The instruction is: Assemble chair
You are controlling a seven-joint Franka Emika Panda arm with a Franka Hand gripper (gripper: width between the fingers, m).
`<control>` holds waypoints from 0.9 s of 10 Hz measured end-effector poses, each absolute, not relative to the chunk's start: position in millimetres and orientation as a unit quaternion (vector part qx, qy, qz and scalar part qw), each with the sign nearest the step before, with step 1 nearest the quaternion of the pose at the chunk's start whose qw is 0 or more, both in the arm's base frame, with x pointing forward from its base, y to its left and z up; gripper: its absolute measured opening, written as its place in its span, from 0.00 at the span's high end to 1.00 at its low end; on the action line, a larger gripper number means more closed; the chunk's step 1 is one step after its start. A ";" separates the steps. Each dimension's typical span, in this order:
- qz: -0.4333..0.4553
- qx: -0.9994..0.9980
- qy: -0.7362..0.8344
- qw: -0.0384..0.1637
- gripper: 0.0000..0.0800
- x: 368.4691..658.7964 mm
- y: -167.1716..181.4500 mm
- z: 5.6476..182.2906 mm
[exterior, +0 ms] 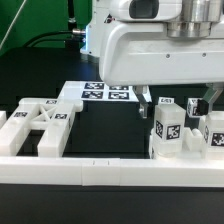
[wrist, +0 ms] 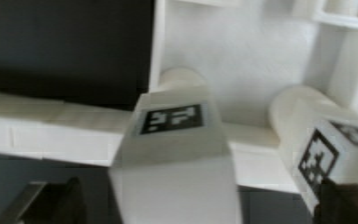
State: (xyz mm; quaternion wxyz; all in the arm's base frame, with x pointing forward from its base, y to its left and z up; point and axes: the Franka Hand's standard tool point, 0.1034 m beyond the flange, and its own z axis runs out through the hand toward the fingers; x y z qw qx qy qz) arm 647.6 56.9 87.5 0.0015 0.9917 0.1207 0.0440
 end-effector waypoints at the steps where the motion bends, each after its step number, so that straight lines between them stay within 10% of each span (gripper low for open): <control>1: 0.044 0.990 0.136 0.002 0.19 647.7 56.4 86.8; 5: 0.044 0.993 0.113 0.001 0.64 648.0 56.4 87.1; 9: 0.044 0.999 -0.019 -0.005 0.64 648.1 55.5 87.0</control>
Offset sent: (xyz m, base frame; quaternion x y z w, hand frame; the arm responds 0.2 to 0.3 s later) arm 0.0000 0.0000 0.0000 0.0000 0.0000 0.0000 1.0000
